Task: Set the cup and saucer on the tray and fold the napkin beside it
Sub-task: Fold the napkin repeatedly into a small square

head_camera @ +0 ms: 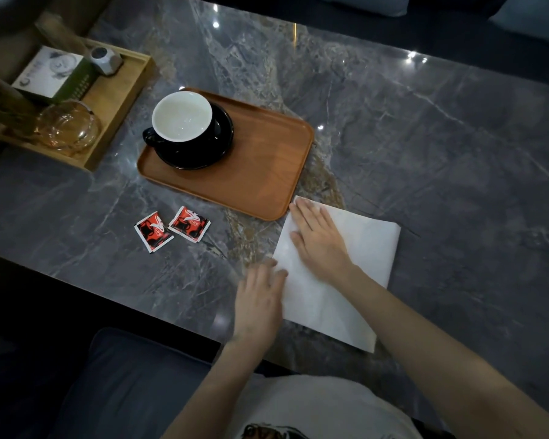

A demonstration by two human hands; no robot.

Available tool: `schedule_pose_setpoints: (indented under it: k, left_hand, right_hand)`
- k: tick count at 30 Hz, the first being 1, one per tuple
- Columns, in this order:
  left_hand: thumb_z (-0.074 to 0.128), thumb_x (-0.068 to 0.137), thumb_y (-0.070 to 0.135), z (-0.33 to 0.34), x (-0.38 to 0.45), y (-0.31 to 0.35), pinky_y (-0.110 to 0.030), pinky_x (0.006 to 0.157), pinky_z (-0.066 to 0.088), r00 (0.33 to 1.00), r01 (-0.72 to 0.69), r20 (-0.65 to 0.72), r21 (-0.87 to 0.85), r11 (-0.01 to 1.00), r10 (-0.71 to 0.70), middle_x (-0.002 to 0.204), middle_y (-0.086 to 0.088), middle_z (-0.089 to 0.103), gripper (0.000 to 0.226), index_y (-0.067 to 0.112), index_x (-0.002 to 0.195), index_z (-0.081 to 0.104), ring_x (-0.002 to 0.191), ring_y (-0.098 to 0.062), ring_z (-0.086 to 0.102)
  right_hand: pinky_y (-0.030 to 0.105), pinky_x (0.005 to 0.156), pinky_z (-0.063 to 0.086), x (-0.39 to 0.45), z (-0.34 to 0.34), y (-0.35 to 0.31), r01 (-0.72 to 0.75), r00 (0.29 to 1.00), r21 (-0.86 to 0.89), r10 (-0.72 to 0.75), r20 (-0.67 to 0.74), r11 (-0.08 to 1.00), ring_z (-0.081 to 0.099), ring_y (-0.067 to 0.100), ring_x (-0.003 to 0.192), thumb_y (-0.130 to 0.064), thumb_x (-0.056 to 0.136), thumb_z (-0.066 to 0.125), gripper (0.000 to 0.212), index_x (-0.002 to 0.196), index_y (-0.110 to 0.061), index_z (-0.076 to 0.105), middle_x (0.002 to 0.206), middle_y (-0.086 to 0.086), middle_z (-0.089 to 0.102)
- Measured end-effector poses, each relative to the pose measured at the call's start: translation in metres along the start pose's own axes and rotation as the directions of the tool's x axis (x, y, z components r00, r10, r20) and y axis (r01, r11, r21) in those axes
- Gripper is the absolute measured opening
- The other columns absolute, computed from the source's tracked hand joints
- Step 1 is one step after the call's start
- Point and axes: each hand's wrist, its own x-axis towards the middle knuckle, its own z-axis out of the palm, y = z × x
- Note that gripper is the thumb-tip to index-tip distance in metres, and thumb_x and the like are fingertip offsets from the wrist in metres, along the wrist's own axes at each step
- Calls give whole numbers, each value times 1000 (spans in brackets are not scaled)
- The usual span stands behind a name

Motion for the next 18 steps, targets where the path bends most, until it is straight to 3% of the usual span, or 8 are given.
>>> schedule_pose_setpoints:
  k: [2,5,7,10,12,15,18]
  left_hand:
    - [69,57,4,5,11,10,-37,79,55,986,-167,27,66,984,165,107,-10,70,40,10,96,68,102,-27,66]
    - [72,68,20,14,26,20,-36,89,53,975,-209,97,93,973,200,110,-10,70,39,6,104,67,108,-23,63]
    - [67,75,27,20,32,20,-37,94,51,973,-196,139,90,976,183,118,-13,66,45,3,113,61,113,-24,60]
    - [49,85,35,28,34,16,-36,96,48,960,-229,194,143,963,200,131,-13,57,49,6,124,54,120,-24,54]
    - [38,86,37,30,35,16,-36,95,48,956,-220,228,147,964,183,131,-11,58,51,8,124,54,120,-24,55]
    - [36,85,37,32,39,17,-37,95,48,961,-179,233,109,978,150,132,-11,57,54,7,127,51,119,-25,56]
    - [32,85,36,35,43,16,-40,109,34,964,-203,202,140,969,172,141,-12,47,60,3,135,41,128,-27,47]
  right_hand:
    - [36,117,3,-1,1,0,-8,1000,-39,9,25,999,12,18,144,-26,98,30,51,145,-11,18,155,5,18]
    - [35,117,0,1,-1,2,-6,998,-32,8,55,999,7,15,144,-22,100,26,48,146,-13,15,156,3,12]
    - [33,117,2,6,-9,4,-26,997,142,16,71,989,11,14,144,-15,100,27,45,144,-13,22,156,4,17]
    - [22,113,7,10,-20,0,-122,992,509,110,53,852,23,18,141,-9,99,31,41,140,-8,32,151,9,31]
    - [18,111,10,4,-21,-6,-187,974,599,227,8,779,24,17,140,-10,98,33,41,139,-8,35,150,9,33]
    - [24,116,11,-18,-12,-14,-281,933,566,359,-28,775,19,15,142,-15,98,33,43,140,-10,33,152,8,27]
    - [28,117,5,-32,0,-13,-250,956,326,286,-66,912,16,16,143,-20,97,33,47,143,-11,28,153,9,25]
